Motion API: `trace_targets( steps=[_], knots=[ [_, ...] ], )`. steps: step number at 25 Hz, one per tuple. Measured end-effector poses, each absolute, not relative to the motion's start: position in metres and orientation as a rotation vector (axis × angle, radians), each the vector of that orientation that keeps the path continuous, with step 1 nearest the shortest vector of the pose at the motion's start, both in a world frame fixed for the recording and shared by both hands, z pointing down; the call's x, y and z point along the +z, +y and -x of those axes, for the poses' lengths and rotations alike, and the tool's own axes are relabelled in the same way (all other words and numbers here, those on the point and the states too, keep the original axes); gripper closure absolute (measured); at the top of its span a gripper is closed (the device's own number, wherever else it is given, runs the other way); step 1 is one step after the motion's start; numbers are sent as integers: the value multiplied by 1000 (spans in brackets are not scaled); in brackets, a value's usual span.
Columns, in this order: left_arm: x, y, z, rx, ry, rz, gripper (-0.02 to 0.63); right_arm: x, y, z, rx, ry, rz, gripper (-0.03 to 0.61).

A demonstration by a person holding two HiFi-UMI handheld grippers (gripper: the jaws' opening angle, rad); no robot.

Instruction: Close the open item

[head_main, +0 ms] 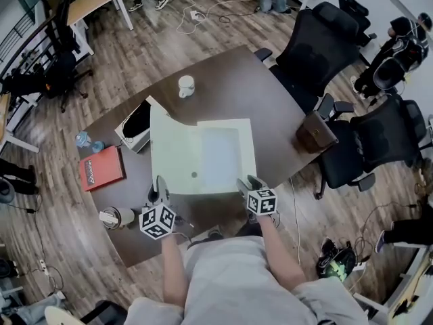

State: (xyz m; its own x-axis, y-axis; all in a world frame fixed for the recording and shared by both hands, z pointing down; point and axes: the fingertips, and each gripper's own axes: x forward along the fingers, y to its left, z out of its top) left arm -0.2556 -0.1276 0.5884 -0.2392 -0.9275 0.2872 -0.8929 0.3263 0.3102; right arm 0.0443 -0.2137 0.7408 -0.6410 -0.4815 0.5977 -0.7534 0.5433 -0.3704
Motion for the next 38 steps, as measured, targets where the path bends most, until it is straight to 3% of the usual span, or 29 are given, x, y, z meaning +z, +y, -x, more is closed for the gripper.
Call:
trace_targets(
  steps=[5,14,24,38],
  knots=[
    [581,-138,244,-27,-2157,-1708,601,737,-198,-56,798,-2352,-1078,408],
    [573,-148,225,95,-2136,-1846,601,751,-194,-108,842,-2195,-1319,389],
    [561,-161,210,198,-2159,-1924,601,759,-176,-64,923,-2243,-1055,379],
    [576,-178,130,529,-1967,-2287,594,756,-163,-35,982,-2297,-963,367]
  ],
)
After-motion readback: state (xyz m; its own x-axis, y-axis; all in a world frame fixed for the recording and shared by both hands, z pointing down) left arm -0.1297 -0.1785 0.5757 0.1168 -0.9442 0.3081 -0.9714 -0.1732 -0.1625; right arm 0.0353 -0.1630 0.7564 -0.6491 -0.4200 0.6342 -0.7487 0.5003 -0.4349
